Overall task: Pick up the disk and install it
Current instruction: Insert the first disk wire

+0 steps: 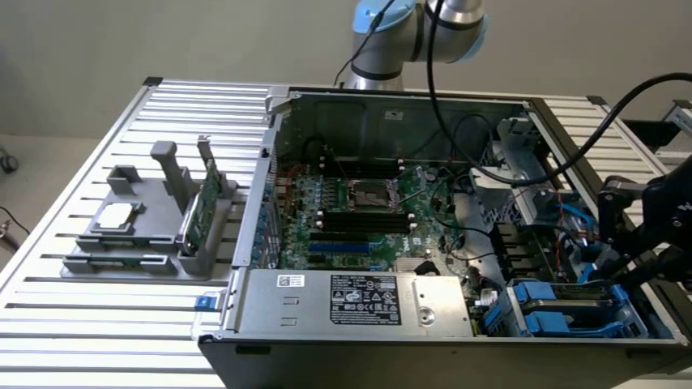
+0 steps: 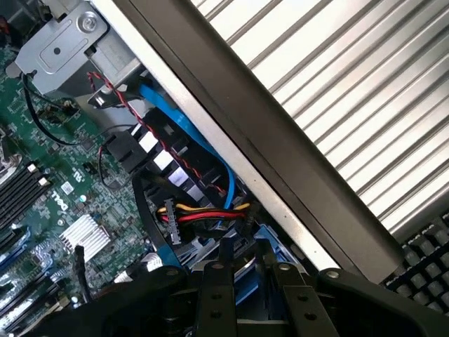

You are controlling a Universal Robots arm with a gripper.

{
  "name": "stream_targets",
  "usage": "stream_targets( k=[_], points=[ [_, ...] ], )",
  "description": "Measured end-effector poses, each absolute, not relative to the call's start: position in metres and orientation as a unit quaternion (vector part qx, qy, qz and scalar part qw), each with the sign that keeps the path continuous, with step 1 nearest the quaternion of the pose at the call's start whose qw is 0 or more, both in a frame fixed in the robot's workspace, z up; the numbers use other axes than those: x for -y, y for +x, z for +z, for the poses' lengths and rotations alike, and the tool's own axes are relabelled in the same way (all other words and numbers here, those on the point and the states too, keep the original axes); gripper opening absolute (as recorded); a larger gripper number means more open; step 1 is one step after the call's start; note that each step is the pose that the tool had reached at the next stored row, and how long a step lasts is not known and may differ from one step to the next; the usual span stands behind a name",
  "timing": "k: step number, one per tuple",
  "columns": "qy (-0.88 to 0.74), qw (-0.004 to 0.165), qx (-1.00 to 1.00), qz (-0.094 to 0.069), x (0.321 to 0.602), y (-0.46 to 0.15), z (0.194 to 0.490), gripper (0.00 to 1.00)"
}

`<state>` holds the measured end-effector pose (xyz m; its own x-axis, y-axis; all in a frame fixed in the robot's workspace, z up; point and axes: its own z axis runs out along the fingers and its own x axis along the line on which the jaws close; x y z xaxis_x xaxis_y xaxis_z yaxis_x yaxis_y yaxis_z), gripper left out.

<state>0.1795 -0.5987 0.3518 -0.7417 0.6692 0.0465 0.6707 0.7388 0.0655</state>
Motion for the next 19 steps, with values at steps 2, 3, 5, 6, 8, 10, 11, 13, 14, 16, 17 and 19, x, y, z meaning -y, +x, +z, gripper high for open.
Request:
stream_targets(
  k=[2, 3, 5, 6, 8, 10, 11, 13, 14, 16, 17, 19],
  points=[
    [-0.368, 0.010, 0.929, -0.041, 0.5988, 0.1794, 0.3513, 0.27],
    [-0.373, 0.011, 0.927, -0.042, 0.5988, 0.1794, 0.3508, 0.27],
    [-0.384, 0.011, 0.922, -0.044, 0.5989, 0.1794, 0.3492, 0.27],
    [-0.389, 0.011, 0.920, -0.044, 0.5990, 0.1794, 0.3481, 0.27],
    [-0.397, 0.010, 0.917, -0.045, 0.5994, 0.1794, 0.3458, 0.27],
    [-0.404, 0.011, 0.914, -0.046, 0.5998, 0.1794, 0.3441, 0.27],
    [-0.406, 0.011, 0.913, -0.047, 0.6000, 0.1794, 0.3441, 0.27],
    [-0.410, 0.012, 0.911, -0.048, 0.6003, 0.1794, 0.3440, 0.27],
    [-0.412, 0.013, 0.910, -0.048, 0.6006, 0.1793, 0.3439, 0.27],
    [-0.415, 0.015, 0.909, -0.049, 0.6010, 0.1793, 0.3440, 0.27],
    [-0.416, 0.016, 0.908, -0.049, 0.6012, 0.1794, 0.3440, 0.27],
    [-0.418, 0.017, 0.907, -0.050, 0.6016, 0.1794, 0.3440, 0.29]
  ],
)
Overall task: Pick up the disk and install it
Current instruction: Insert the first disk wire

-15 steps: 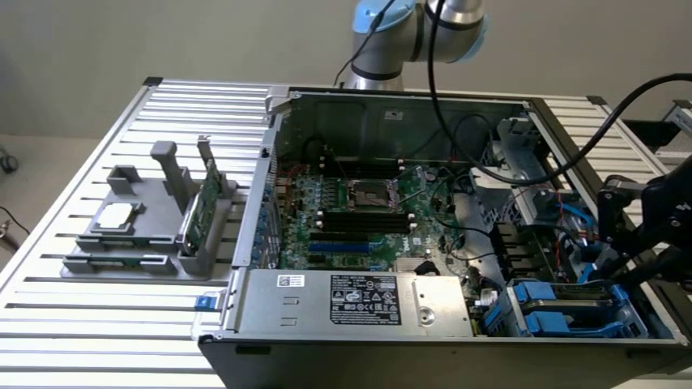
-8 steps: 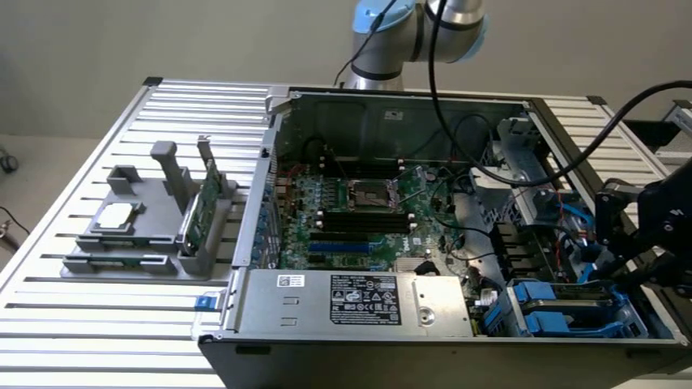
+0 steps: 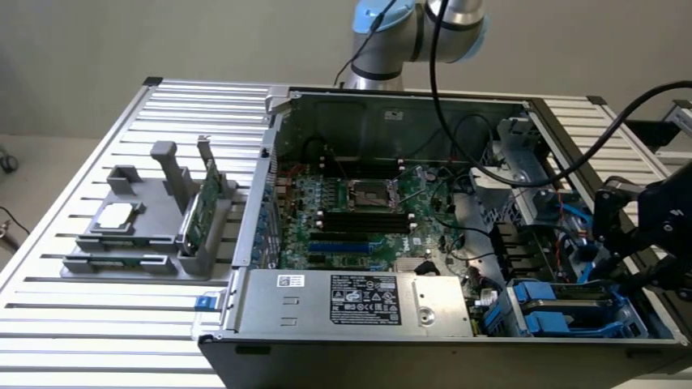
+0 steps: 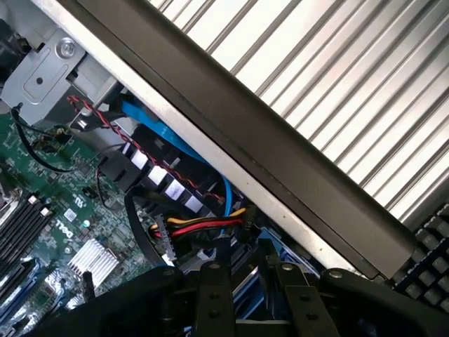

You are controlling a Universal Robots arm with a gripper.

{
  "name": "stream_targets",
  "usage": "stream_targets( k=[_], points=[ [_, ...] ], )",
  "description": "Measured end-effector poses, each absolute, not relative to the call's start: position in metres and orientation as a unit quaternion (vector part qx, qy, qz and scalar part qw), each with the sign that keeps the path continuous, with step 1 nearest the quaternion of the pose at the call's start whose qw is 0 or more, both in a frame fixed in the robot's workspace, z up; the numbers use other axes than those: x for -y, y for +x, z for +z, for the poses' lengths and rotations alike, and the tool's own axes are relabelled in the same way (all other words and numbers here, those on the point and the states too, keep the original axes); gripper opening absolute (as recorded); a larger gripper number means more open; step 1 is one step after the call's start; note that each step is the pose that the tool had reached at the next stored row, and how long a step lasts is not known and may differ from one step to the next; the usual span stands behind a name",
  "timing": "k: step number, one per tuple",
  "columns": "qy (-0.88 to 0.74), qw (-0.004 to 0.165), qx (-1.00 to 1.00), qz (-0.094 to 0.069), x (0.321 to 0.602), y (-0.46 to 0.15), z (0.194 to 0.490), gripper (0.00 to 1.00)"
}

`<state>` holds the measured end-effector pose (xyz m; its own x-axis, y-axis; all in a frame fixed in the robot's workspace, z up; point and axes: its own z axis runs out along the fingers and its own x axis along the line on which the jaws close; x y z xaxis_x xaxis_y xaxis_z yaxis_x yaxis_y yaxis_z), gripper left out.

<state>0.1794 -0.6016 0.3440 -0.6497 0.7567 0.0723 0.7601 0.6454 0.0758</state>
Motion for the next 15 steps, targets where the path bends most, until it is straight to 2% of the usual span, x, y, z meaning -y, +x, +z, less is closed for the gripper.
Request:
stream_targets(
  k=[1, 6, 8, 9, 15],
  points=[
    [-0.419, 0.017, 0.906, -0.050, 0.6018, 0.1794, 0.3440, 0.35],
    [-0.424, 0.020, 0.904, -0.053, 0.6027, 0.1794, 0.3439, 0.35],
    [-0.426, 0.022, 0.903, -0.054, 0.6030, 0.1794, 0.3440, 0.33],
    [-0.427, 0.022, 0.902, -0.055, 0.6032, 0.1794, 0.3439, 0.26],
    [-0.436, 0.026, 0.897, -0.064, 0.6038, 0.1795, 0.3432, 0.26]
  ],
)
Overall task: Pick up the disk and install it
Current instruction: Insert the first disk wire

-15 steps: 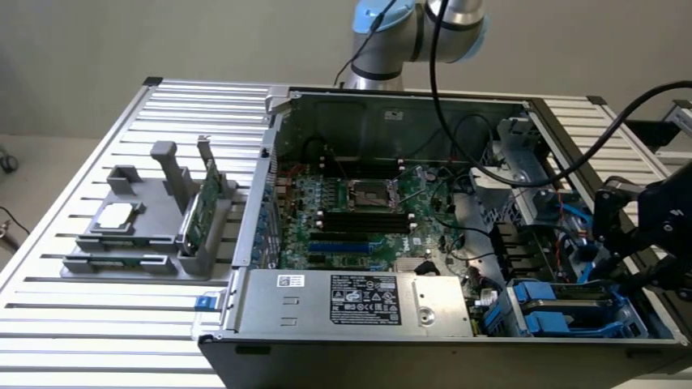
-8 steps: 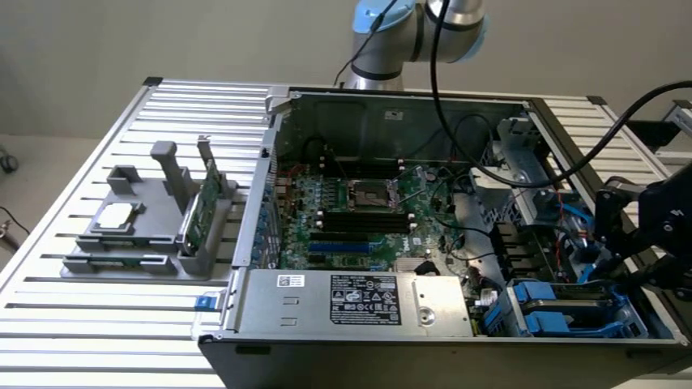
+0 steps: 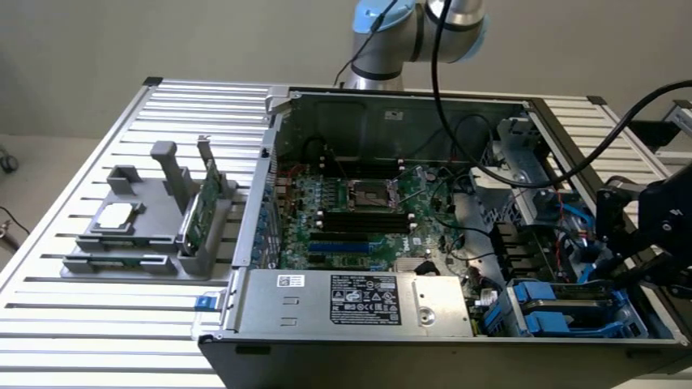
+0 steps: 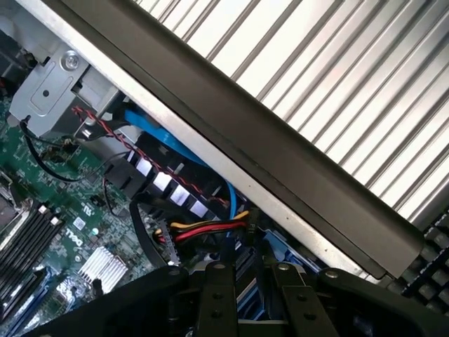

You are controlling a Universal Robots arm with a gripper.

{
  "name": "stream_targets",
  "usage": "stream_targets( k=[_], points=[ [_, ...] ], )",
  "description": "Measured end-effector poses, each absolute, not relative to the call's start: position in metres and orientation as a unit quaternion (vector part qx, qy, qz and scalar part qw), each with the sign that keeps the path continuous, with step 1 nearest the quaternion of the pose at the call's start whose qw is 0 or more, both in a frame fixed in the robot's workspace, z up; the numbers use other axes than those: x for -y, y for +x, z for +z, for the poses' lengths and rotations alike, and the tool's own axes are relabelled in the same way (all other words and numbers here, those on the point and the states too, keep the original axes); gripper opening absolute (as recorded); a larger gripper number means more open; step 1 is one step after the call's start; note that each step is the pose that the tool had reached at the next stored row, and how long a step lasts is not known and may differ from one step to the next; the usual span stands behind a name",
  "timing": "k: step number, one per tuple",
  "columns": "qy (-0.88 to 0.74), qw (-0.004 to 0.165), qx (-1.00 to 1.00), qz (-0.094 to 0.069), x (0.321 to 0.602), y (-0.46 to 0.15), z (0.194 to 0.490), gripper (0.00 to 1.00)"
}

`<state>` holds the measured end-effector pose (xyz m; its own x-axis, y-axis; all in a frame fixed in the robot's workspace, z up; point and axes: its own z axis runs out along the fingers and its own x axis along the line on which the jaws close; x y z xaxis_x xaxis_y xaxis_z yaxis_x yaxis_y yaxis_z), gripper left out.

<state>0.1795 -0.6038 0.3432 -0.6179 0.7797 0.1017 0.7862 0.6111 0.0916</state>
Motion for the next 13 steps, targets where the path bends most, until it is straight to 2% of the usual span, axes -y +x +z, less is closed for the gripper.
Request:
stream_targets(
  k=[6, 10, 13],
  points=[
    [-0.446, 0.025, 0.892, -0.065, 0.6078, 0.1803, 0.3429, 0.26],
    [-0.456, 0.033, 0.886, -0.079, 0.6082, 0.1796, 0.3428, 0.26],
    [-0.462, 0.038, 0.882, -0.083, 0.6105, 0.1793, 0.3429, 0.26]
  ],
)
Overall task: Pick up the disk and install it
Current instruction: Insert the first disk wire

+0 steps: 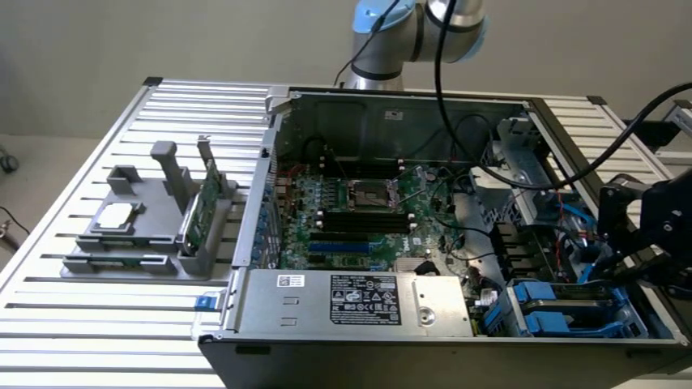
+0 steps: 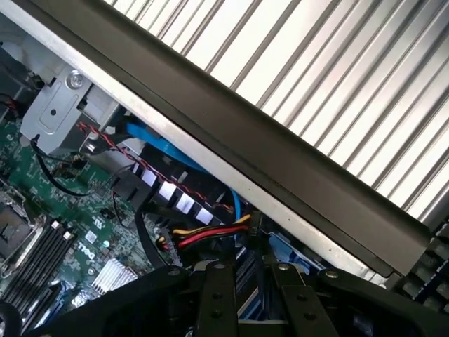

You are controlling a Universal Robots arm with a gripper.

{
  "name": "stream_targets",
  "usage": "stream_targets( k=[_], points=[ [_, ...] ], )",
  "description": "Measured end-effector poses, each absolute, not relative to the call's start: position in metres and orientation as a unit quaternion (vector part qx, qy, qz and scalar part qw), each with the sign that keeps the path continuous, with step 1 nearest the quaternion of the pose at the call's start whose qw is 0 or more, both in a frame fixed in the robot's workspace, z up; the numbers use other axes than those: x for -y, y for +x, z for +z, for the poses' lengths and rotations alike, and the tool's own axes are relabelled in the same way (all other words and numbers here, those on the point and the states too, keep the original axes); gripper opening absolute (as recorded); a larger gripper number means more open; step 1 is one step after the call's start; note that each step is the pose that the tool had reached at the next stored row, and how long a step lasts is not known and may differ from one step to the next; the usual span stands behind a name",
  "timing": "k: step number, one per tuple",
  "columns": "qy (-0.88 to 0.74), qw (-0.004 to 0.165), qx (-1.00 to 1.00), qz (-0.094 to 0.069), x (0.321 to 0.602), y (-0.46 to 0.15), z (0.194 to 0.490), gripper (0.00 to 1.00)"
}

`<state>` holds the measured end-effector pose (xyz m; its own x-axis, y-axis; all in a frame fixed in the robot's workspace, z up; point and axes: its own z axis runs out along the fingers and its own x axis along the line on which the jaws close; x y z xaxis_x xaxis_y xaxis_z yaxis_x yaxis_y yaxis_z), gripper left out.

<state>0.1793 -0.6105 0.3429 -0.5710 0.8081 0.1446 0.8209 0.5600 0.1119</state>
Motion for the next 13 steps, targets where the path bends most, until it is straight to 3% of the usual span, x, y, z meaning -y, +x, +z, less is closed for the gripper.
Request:
stream_targets(
  k=[6, 13],
  points=[
    [-0.475, 0.040, 0.875, -0.085, 0.6151, 0.1793, 0.3418, 0.26],
    [-0.490, 0.046, 0.865, -0.099, 0.6152, 0.1793, 0.3386, 0.26]
  ],
)
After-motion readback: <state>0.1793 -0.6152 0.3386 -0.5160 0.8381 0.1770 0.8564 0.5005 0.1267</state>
